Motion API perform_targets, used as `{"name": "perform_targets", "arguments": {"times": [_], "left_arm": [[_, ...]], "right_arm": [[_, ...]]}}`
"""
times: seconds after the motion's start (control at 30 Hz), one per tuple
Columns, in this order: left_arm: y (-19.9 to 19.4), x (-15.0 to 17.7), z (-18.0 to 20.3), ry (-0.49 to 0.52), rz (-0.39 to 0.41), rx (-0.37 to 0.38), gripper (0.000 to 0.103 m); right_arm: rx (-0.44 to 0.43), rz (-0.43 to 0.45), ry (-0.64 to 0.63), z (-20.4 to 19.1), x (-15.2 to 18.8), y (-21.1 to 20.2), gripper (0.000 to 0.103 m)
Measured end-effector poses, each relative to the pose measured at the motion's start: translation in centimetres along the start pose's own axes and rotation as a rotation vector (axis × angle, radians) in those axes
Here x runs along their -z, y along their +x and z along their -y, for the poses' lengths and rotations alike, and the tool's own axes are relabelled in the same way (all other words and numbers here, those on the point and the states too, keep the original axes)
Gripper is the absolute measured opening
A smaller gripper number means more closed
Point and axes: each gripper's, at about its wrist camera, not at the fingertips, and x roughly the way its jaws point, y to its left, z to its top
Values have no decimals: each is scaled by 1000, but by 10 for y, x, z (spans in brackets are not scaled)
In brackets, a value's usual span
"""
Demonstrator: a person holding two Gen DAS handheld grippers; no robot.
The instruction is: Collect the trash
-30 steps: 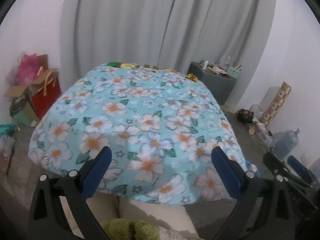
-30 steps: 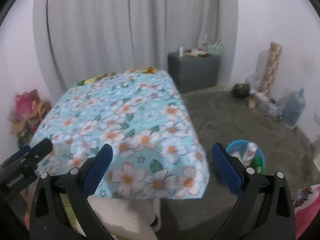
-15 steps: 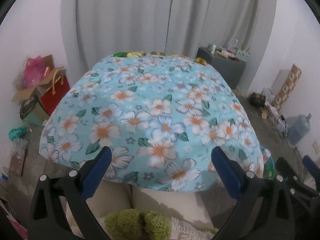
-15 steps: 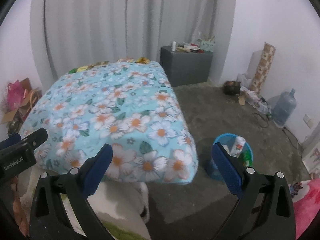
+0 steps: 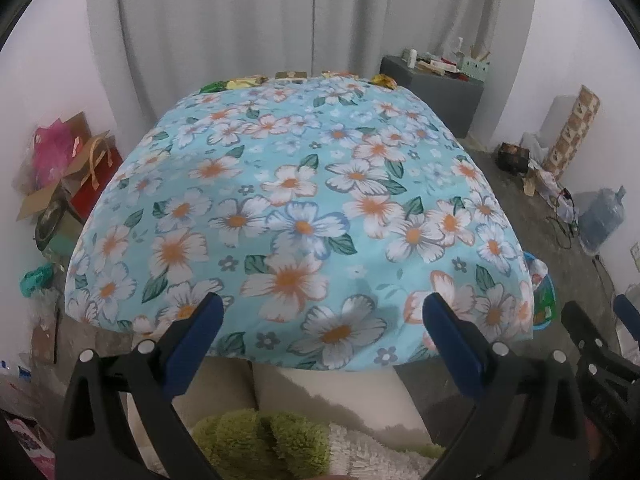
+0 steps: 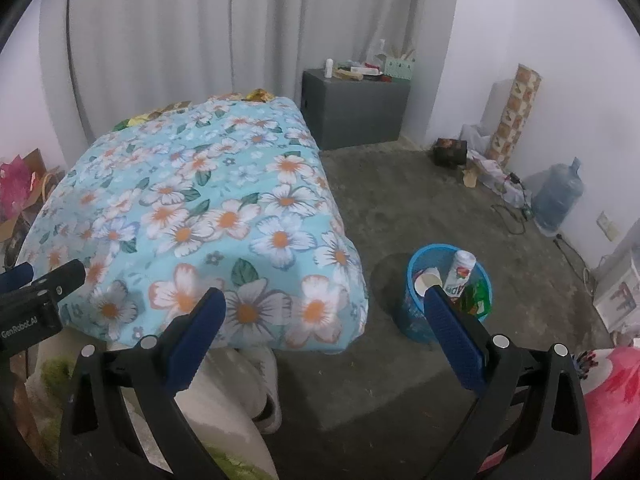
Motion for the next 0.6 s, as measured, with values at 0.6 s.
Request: {"name": "perform_targets", "arguments": {"times": [0.6], "left_arm": [[-5,-2,18,49,16,-39,98]], "right_arm": [[1,16,31,26,2,-4,95]]}}
